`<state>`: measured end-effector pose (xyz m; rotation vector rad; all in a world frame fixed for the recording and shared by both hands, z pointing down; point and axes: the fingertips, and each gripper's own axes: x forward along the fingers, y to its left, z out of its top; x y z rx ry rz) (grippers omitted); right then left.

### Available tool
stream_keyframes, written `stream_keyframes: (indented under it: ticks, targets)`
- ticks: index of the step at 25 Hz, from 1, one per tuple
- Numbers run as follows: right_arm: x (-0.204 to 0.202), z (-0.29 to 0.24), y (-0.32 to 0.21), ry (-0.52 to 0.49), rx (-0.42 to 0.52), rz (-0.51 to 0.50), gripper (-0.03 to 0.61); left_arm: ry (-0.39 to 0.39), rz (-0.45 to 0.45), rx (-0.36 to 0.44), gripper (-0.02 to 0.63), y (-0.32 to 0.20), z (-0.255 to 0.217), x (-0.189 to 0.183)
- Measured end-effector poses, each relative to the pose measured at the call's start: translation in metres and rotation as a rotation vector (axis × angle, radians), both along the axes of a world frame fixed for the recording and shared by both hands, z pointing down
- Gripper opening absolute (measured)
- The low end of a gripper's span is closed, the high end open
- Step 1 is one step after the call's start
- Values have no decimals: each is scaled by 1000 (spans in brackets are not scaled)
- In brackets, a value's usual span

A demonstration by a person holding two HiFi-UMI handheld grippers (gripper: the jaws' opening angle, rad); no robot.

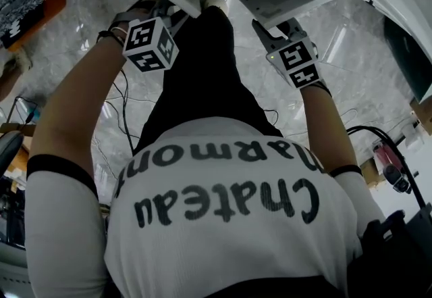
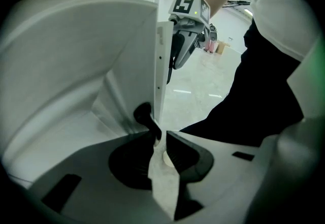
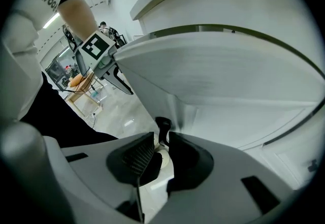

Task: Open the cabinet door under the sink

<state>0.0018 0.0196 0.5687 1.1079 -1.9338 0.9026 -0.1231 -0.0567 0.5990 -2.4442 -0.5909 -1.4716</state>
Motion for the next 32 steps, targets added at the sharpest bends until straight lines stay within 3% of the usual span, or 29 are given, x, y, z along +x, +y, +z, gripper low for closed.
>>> stream_keyframes:
  ticks: [8,23,32]
  targets:
    - [2,3,16,27,-35,-38,81,-34,-15,6,63,2,2,-18]
    - [13,10,50,95,-96,-142,81,-146,57,62,63,4,8,-72]
    - [18,11,63,111,-122,-166,87,-229,58,86,106,0,10,-108]
